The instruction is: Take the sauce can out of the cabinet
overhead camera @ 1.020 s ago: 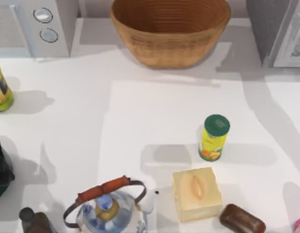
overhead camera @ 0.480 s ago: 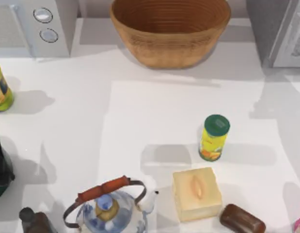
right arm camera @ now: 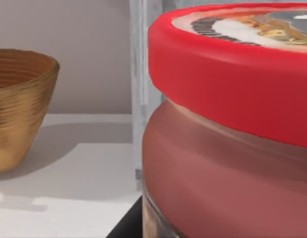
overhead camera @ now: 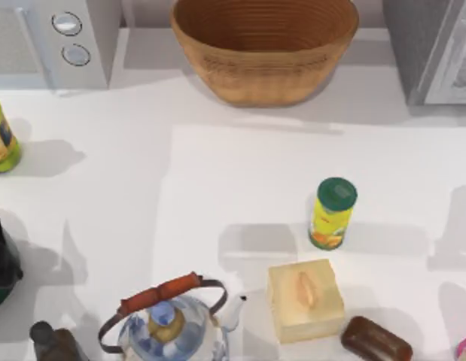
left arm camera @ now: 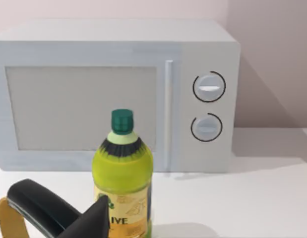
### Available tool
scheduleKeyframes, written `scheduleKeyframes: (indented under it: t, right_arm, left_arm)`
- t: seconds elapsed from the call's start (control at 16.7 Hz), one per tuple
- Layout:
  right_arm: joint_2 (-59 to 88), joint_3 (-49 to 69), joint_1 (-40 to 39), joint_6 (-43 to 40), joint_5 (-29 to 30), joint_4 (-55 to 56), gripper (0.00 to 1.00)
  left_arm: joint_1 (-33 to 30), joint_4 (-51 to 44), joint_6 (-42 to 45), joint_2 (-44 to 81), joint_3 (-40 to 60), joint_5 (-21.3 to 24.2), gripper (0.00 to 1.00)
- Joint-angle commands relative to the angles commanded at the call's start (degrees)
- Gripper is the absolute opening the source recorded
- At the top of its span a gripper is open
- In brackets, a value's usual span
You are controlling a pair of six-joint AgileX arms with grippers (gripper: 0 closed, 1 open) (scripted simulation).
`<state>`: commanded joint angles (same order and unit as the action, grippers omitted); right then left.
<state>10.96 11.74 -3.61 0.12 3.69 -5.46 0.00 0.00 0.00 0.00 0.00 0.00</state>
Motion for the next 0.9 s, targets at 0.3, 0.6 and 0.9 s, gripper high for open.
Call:
scheduleKeyframes:
  t: [0.3,0.6,0.9]
  right_arm:
    - [-10.5,-11.3,3.5,-0.1,-3.5,5.2,0.00]
    - [-10.7,-11.8,3.4,0.0,-3.6,5.3,0.00]
    - [-5.0,-8.8,1.3,0.2,-3.8,10.1,0.00]
  left_arm:
    - [0.0,0.0,0.0,0.0,0.0,0.0,1.00]
    - [0.0,0.0,0.0,0.0,0.0,0.0,1.00]
    - [0.0,0.0,0.0,0.0,0.0,0.0,1.00]
